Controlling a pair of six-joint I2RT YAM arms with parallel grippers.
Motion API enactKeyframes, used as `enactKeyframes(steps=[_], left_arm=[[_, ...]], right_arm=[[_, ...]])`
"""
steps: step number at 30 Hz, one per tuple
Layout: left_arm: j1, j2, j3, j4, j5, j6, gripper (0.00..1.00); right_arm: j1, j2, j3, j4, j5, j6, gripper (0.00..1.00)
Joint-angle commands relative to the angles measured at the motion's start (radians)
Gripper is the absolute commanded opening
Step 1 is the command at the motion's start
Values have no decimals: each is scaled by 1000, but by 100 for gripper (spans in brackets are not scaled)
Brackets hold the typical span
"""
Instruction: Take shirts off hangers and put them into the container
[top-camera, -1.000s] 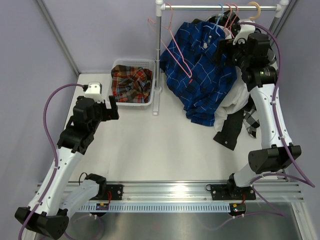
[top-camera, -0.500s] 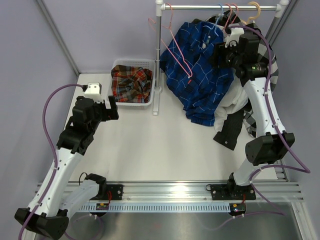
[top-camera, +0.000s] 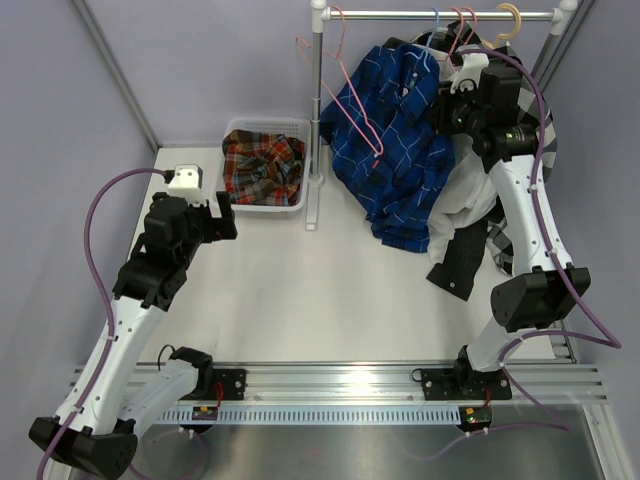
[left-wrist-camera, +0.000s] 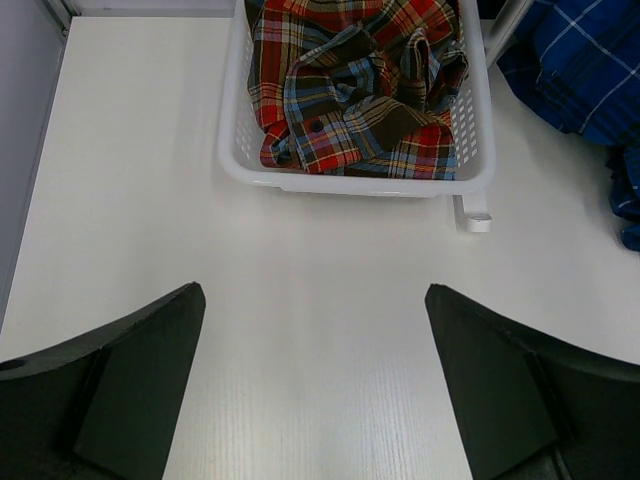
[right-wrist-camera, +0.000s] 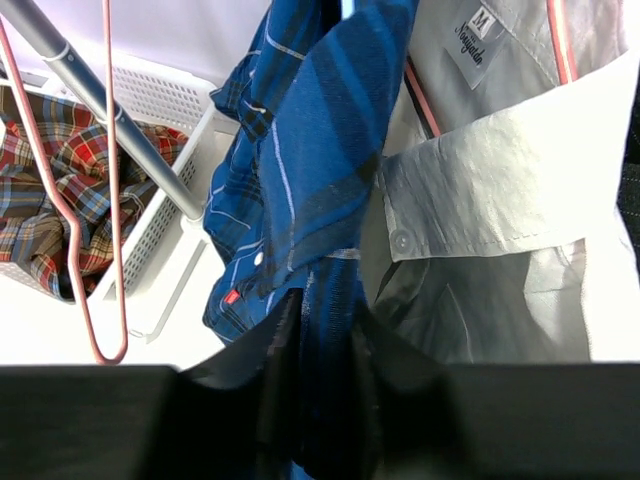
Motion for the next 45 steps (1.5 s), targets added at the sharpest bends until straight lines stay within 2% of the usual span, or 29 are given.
enactKeyframes(steps=[1,6,10,16,20,25,30,36,40,45], left_arm=[[3,-16,-7,55,-13,18,99],[3,-16,-7,56,-16,20,99],[3,-17,-7,55,-14,17,99],[3,-14,-7,55,-14,15,99],[3,-10,-7,55,-14,14,99],[3,-3,-7,56,-11,9,99],[3,-5,-5,55,-4,6,99],[3,1,-7,56,-2,1,99],[3,13,-2,56,27,-9,99],[3,15,4,58,44,-14,99]], right_arm=[[1,-54,59,22,-24,6,25],[3,-83,99,20,-27,14,8],[1,-127,104,45,-36,22,0],[1,-227,53,112,-41,40,0],[1,-299,-4,91,-42,52,0],[1,-422,-241,92,-27,66,0],[1,-589,-522,117,-22,180,0],[1,-781,-806,71,-24,276,0],[1,-900,-878,-32,-80,331,0],[1,-1046,-943,-67,-227,361,0]])
